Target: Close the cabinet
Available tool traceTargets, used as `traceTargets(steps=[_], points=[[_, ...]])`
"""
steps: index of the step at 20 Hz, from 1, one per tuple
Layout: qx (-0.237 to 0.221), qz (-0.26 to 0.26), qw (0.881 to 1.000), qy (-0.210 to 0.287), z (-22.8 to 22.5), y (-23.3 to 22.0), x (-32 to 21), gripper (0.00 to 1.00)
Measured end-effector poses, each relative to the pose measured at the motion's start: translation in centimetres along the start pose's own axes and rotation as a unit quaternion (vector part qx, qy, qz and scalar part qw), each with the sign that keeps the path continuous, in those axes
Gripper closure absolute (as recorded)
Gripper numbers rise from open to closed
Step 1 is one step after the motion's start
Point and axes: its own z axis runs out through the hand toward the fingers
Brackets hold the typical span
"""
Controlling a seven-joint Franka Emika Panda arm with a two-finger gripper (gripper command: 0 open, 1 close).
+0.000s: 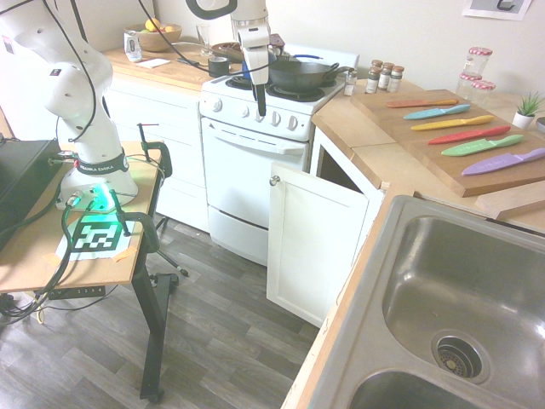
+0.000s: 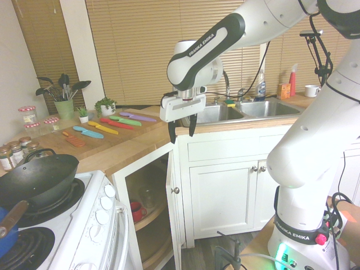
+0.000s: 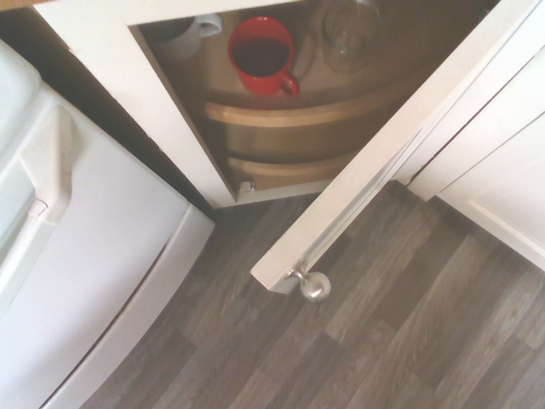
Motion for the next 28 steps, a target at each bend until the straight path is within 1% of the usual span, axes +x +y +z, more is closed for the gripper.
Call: traceTargets(steps=[3,7,11,21,28], points=[[0.0,0.006,1.0,-0.002,0.2,0.3,0.4,0.0],[-0.007,0.019,1.0,0.0,1.8,1.2,2.0,0.0],[-0.007,0.014,1.0,0.009,3.7,0.3,3.5,0.0],[-0.04,0.009,0.999,-0.011,12.8,-2.1,9.4,0.0],[-0.062,-0.001,0.998,-0.026,16.5,-1.1,10.8,0.0]])
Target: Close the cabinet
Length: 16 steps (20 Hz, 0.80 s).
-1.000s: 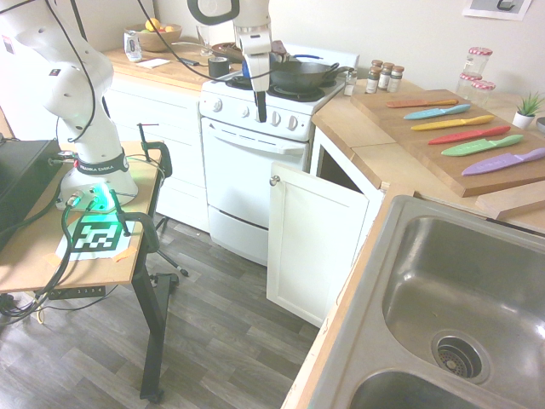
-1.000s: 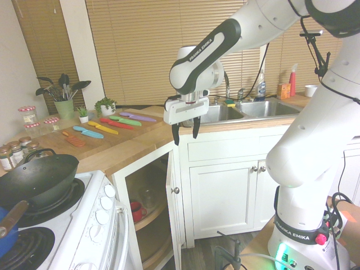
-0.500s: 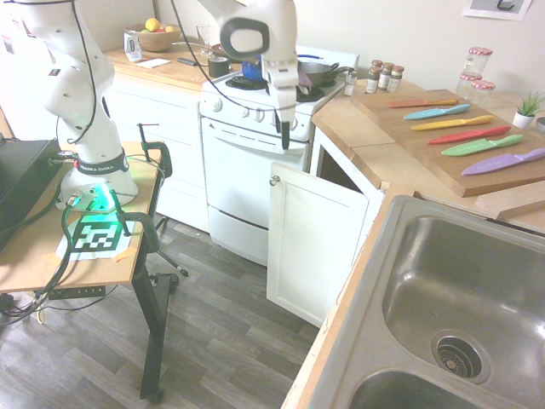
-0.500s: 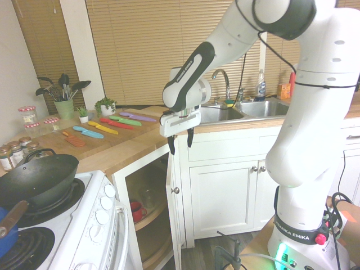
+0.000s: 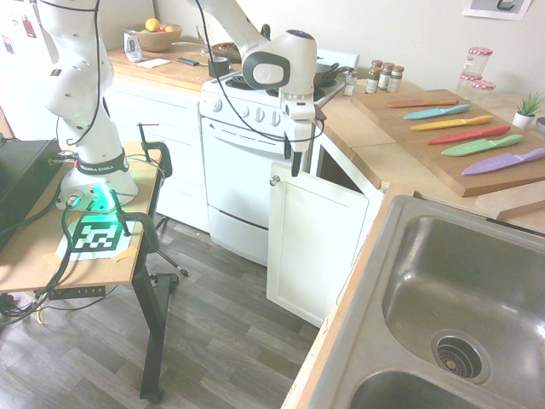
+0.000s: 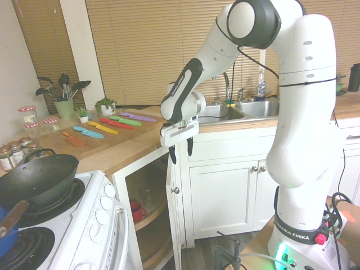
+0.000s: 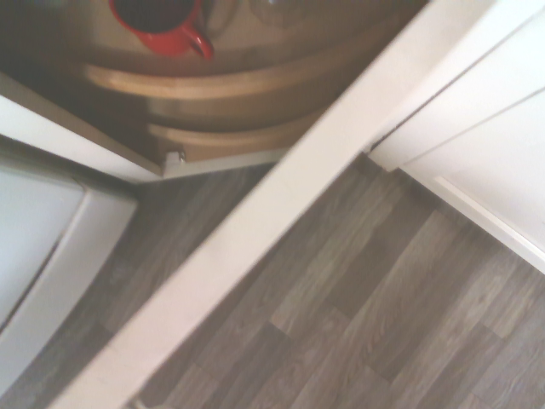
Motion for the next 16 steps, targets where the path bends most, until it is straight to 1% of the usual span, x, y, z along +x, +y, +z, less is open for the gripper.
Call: traceTargets(steps=[5,8,11,15,16], points=[[-0.005,-0.005,1.0,-0.013,2.7,-0.7,0.6,0.0],[-0.015,-0.011,1.0,-0.02,5.1,-1.8,0.8,0.0],[-0.019,-0.006,0.999,-0.029,7.3,-1.9,1.3,0.0],[-0.013,-0.007,0.999,-0.032,8.2,-2.0,1.7,0.0],[-0.01,-0.008,0.999,-0.031,8.1,-2.1,1.7,1.0]])
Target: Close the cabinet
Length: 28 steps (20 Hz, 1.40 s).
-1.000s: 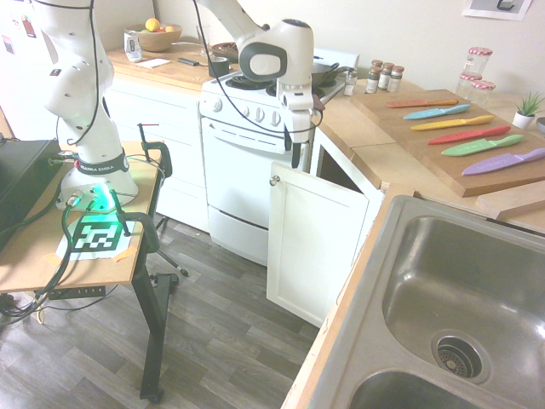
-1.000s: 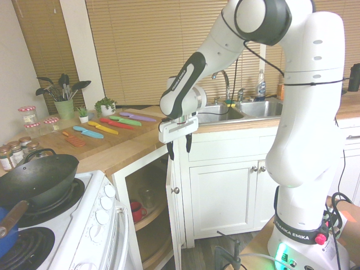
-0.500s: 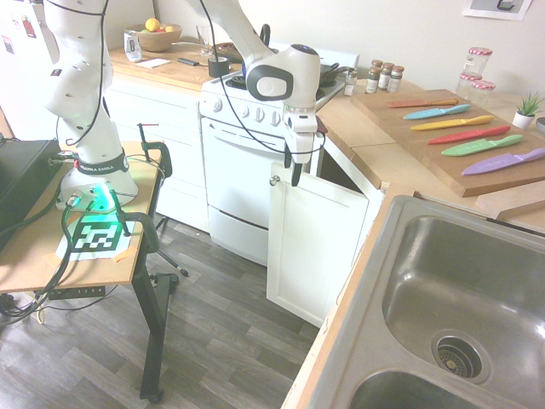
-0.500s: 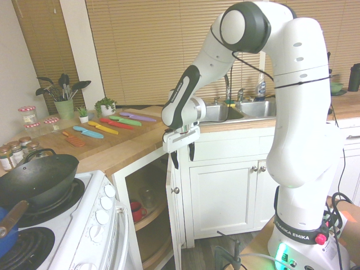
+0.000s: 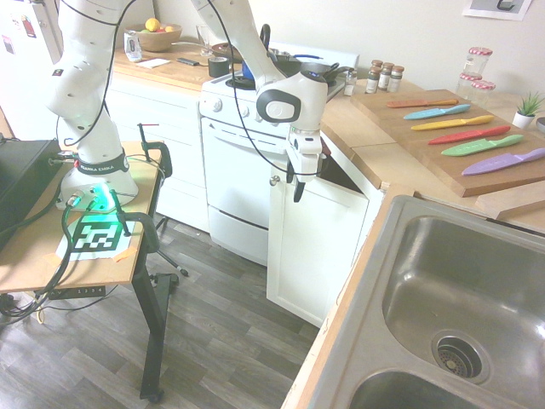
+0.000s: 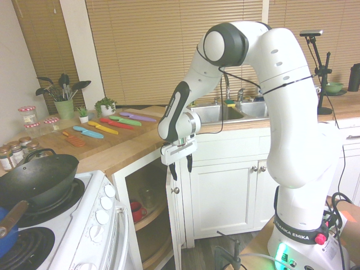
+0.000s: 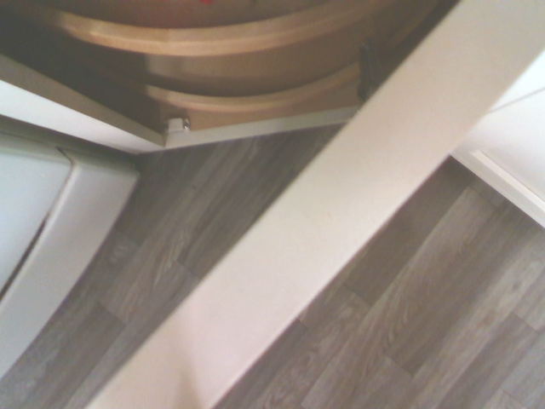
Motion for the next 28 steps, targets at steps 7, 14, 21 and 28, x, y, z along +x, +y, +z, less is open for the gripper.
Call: traceTargets(steps=[7,14,21,28], points=[[0.004,-0.009,1.0,0.004,-0.1,-0.2,0.0,1.0],[-0.002,-0.021,1.0,0.008,0.1,-0.6,-0.3,1.0],[-0.009,-0.033,0.999,0.011,0.3,-0.9,-0.6,1.0],[-0.01,-0.05,0.998,0.024,0.1,-1.6,-1.0,1.0]])
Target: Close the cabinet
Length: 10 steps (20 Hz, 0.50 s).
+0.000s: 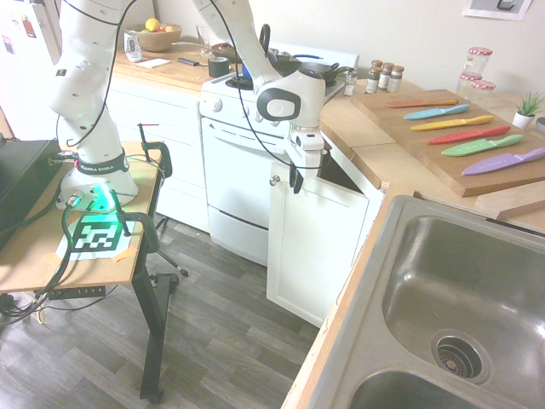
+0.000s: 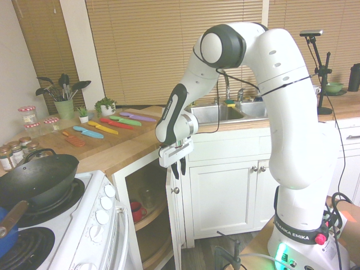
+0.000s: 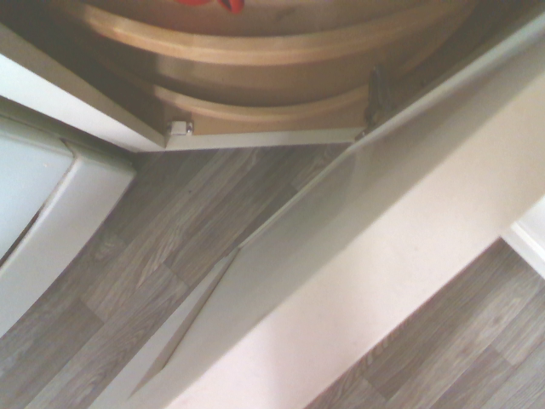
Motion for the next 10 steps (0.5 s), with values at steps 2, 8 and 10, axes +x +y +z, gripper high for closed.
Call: traceTargets(steps=[2,8,10], points=[[-0.004,-0.009,1.0,0.005,-0.1,-0.1,0.0,1.0],[-0.02,-0.06,0.998,0.023,-0.4,-2.1,-1.4,1.0],[-0.023,-0.076,0.996,0.03,-0.9,-3.2,-2.1,1.0]])
